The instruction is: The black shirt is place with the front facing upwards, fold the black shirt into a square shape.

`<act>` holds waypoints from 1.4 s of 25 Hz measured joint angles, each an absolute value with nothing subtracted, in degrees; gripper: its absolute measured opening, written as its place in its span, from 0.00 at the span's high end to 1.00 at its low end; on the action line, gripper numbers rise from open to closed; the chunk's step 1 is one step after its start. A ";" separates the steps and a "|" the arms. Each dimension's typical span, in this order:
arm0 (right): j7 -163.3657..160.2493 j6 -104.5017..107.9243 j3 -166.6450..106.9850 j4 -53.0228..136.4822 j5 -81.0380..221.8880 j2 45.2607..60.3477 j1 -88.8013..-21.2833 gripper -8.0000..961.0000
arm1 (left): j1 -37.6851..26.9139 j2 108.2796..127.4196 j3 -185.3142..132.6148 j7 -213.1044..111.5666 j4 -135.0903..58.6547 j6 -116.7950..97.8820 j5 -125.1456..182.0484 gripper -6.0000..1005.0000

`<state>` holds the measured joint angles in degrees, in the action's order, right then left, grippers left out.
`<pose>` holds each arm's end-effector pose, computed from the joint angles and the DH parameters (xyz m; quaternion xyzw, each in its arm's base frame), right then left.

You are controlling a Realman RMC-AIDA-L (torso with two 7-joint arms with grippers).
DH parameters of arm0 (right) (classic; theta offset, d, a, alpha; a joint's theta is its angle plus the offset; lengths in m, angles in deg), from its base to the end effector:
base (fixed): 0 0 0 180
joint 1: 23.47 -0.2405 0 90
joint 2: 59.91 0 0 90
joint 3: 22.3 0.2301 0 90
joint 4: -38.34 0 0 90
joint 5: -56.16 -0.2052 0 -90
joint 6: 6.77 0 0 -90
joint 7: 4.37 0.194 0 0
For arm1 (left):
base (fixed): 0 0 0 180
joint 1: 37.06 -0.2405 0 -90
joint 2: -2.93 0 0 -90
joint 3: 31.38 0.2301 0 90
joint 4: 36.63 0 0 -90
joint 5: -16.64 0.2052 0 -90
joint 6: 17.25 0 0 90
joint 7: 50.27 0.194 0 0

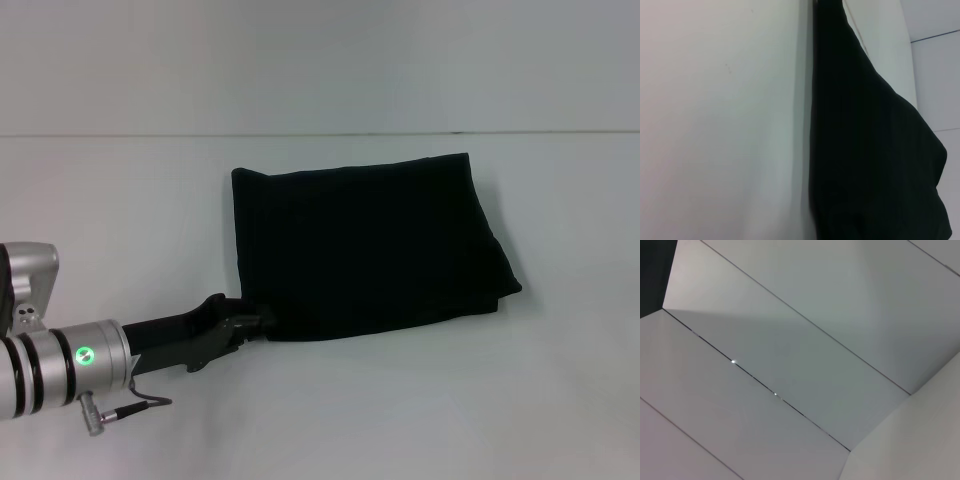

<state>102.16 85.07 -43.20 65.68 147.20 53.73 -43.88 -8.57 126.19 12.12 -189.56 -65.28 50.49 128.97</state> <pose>0.2815 0.3316 0.0889 -0.6552 0.4931 0.5306 0.2145 -0.2619 0.3370 -0.0886 -0.6140 -0.7384 -0.2679 0.0773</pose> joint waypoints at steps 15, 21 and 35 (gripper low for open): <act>102.24 85.08 -43.21 65.66 147.33 53.66 -44.14 0.02 | -10.84 125.39 11.95 -188.39 -66.35 54.47 130.19 0.93; 102.24 85.14 -43.22 65.54 147.22 53.92 -43.82 0.02 | -15.10 124.47 11.48 -188.46 -68.71 57.90 129.73 0.98; 102.24 85.22 -43.58 65.23 147.35 54.35 -43.57 0.02 | -16.77 122.74 10.81 -188.23 -68.59 58.05 130.14 0.95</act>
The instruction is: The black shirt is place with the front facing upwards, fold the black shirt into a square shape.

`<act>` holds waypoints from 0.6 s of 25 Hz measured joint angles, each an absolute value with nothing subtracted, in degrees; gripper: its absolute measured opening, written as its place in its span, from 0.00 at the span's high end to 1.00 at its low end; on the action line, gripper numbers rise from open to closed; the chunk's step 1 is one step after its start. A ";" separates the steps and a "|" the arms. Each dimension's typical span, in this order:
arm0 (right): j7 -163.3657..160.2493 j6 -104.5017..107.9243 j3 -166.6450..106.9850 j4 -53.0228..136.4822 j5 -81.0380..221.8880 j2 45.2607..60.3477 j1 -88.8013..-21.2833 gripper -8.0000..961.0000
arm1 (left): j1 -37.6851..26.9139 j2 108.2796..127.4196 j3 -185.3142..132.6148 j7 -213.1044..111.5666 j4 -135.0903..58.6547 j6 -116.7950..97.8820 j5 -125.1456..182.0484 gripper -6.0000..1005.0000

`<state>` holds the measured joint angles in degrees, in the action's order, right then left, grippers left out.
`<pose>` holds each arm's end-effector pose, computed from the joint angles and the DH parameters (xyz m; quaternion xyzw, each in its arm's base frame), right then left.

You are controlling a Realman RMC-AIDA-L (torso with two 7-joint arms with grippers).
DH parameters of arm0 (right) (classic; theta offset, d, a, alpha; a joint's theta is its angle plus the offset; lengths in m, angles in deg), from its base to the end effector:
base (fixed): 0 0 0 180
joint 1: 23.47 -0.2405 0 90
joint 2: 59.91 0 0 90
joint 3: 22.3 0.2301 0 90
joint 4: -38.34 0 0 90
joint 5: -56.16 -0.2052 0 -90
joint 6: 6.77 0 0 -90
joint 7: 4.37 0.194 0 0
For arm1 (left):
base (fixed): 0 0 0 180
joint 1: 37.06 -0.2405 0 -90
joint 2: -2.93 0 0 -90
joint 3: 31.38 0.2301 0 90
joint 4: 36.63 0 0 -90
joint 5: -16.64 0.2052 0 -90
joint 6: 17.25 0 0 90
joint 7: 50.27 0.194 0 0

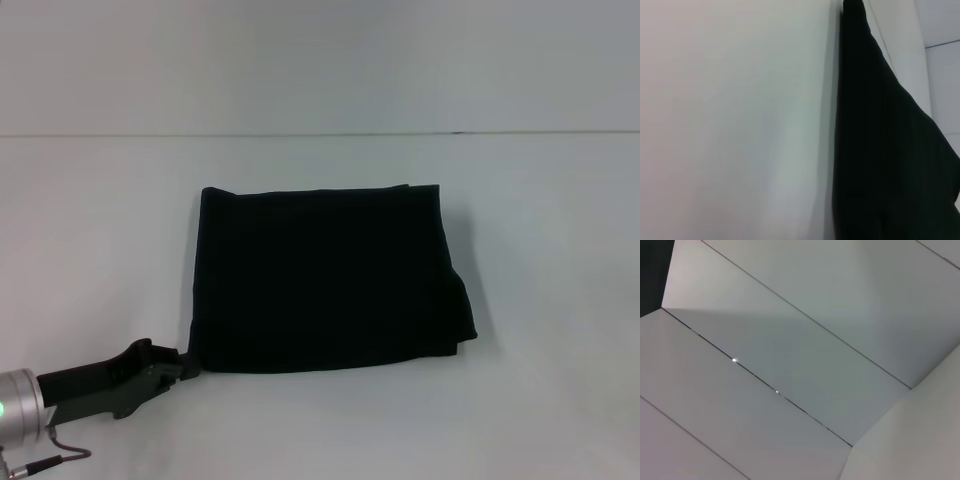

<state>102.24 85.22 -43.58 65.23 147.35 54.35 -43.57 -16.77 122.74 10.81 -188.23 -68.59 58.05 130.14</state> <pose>0.2811 0.3285 0.0815 -0.6521 0.5002 0.5311 0.2062 -0.3051 0.2997 -0.0554 -0.6046 -0.7478 -0.2605 0.0862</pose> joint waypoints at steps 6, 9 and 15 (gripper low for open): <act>102.24 85.20 -43.73 65.10 148.23 53.96 -43.78 0.02 | -16.87 121.63 8.89 -187.47 -68.55 62.76 130.19 0.91; 102.24 84.98 -43.75 65.17 149.34 53.83 -44.29 0.02 | -17.14 120.35 6.84 -185.25 -68.80 67.19 130.45 0.89; 101.40 84.15 -44.42 67.24 154.82 53.31 -44.92 0.02 | -19.77 119.24 -5.68 -171.73 -70.71 78.86 128.66 0.79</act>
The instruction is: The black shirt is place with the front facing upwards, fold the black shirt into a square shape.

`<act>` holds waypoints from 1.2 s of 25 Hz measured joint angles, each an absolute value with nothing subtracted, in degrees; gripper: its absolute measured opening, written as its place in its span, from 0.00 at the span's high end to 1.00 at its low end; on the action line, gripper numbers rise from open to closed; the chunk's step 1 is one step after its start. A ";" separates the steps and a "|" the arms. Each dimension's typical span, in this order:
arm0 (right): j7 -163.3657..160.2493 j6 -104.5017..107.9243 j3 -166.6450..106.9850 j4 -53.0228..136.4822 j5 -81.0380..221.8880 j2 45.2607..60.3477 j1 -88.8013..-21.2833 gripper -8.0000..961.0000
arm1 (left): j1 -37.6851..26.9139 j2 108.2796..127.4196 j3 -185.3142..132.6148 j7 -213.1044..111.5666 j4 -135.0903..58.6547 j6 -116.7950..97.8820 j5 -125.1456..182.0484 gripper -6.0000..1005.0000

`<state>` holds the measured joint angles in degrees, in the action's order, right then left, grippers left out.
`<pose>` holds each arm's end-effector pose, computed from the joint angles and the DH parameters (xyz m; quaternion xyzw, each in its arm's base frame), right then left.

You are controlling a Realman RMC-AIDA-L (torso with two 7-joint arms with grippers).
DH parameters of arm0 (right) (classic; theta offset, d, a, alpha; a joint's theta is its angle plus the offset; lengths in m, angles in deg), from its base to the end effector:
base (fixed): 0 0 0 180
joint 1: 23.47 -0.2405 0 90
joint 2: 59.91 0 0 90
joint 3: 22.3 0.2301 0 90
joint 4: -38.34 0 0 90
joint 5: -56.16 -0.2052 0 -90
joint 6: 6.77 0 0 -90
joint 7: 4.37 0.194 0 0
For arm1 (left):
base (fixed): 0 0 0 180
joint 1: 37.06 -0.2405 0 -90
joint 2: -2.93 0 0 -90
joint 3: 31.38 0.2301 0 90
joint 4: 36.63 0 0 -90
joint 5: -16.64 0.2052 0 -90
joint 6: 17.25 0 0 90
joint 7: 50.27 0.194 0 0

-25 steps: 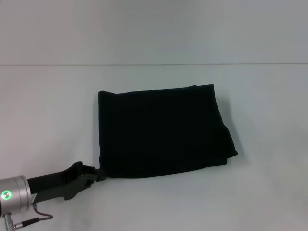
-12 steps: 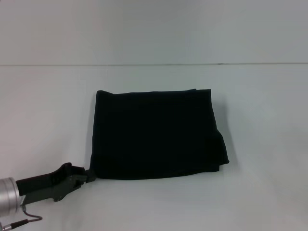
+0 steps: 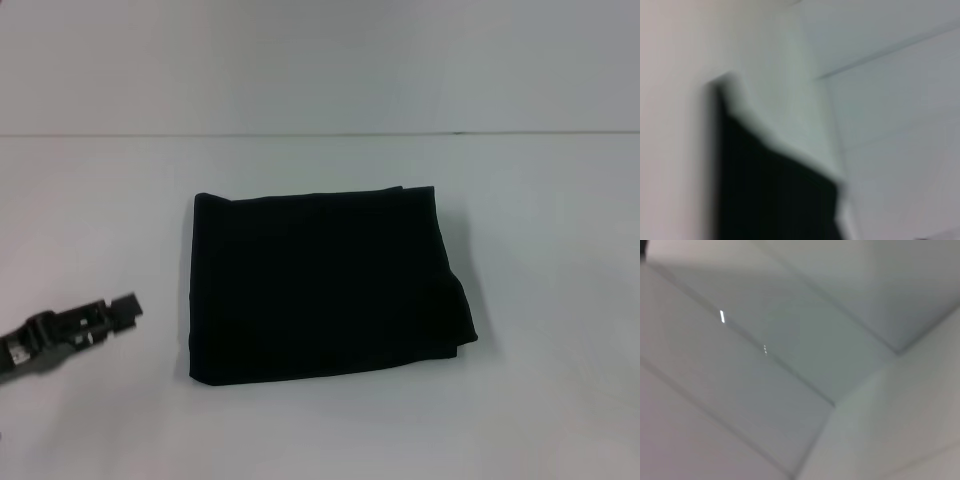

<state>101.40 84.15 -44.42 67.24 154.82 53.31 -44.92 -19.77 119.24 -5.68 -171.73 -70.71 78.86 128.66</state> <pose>0.2833 0.3314 0.0695 -0.7012 0.5004 0.4655 0.2032 -0.2927 0.2796 0.0184 -0.6789 -0.6275 -0.3727 0.0799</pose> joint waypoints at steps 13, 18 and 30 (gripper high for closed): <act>85.19 84.81 -54.81 81.07 173.69 55.73 -51.07 0.02 | -8.85 118.42 2.79 -147.24 -74.75 73.40 130.95 0.30; 79.59 84.33 -57.62 81.26 174.15 57.49 -53.20 0.02 | -7.13 120.85 4.18 -138.40 -76.27 69.54 131.69 0.19; 65.99 75.28 -59.55 72.82 173.71 60.01 -57.19 0.02 | -7.52 122.94 5.89 -136.44 -76.49 67.22 132.43 0.07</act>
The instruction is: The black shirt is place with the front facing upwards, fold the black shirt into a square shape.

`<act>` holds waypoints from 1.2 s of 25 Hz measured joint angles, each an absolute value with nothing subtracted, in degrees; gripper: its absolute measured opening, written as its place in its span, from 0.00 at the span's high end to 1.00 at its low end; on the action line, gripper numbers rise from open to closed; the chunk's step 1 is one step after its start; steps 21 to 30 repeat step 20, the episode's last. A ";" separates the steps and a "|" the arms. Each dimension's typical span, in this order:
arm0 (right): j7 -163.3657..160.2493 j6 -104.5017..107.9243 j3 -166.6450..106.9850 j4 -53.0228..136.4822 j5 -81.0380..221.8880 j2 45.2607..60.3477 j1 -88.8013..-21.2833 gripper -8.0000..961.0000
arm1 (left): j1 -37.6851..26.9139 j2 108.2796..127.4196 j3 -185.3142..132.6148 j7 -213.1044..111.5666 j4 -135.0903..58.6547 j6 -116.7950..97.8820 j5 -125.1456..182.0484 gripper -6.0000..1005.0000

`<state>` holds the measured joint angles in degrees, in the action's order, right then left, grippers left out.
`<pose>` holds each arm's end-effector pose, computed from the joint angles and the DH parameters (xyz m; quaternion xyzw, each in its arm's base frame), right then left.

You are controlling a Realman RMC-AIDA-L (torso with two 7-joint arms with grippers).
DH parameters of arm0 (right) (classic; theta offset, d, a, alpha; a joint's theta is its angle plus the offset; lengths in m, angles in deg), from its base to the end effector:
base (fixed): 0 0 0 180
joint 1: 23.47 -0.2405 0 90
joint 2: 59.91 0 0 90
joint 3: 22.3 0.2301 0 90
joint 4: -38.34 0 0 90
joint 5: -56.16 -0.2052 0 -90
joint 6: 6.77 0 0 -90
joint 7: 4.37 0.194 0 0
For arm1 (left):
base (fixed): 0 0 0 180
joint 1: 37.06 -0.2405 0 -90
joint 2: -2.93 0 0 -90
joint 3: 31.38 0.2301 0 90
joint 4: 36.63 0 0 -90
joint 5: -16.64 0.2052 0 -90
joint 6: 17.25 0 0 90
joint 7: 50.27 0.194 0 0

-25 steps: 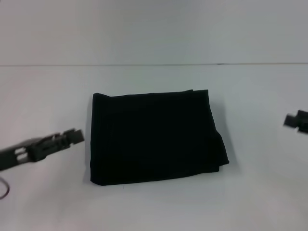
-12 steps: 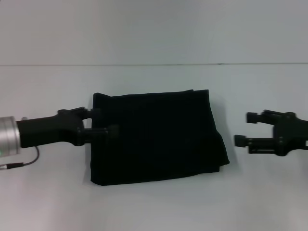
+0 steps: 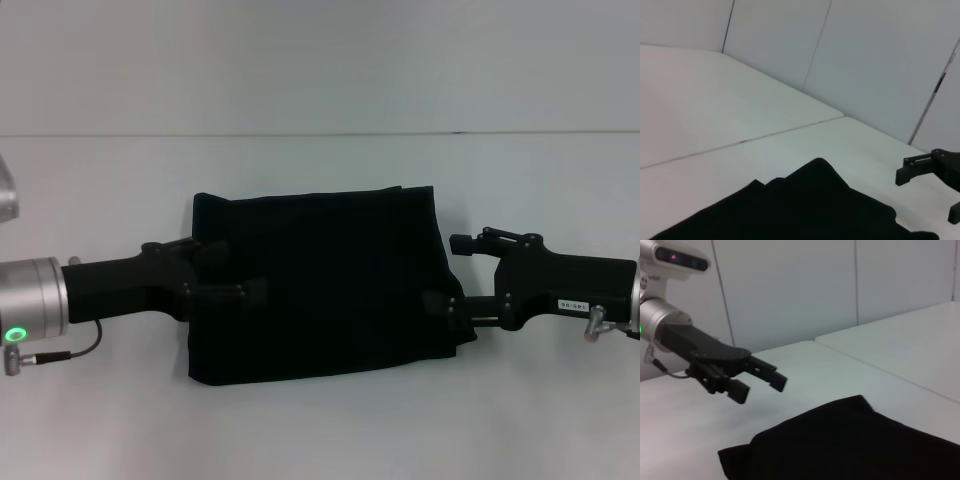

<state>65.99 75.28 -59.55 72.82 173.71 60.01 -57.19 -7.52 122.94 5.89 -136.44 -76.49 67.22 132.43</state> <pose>0.2216 0.3532 -0.0441 -0.9493 0.1598 0.2072 0.1743 -0.2331 0.3461 -0.0242 -0.9143 -0.2831 -0.2357 0.1682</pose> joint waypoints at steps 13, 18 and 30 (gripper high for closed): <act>68.20 74.08 -60.06 72.23 172.67 59.93 -57.94 0.02 | -8.22 124.82 7.64 -132.16 -76.97 65.36 132.60 0.07; 68.88 74.01 -60.11 72.56 172.66 59.90 -58.15 0.02 | -8.19 124.84 7.61 -132.29 -77.01 65.36 132.60 0.07; 68.89 74.02 -60.38 72.57 172.68 59.89 -58.28 0.02 | -8.22 124.86 7.61 -132.31 -77.02 65.36 132.59 0.07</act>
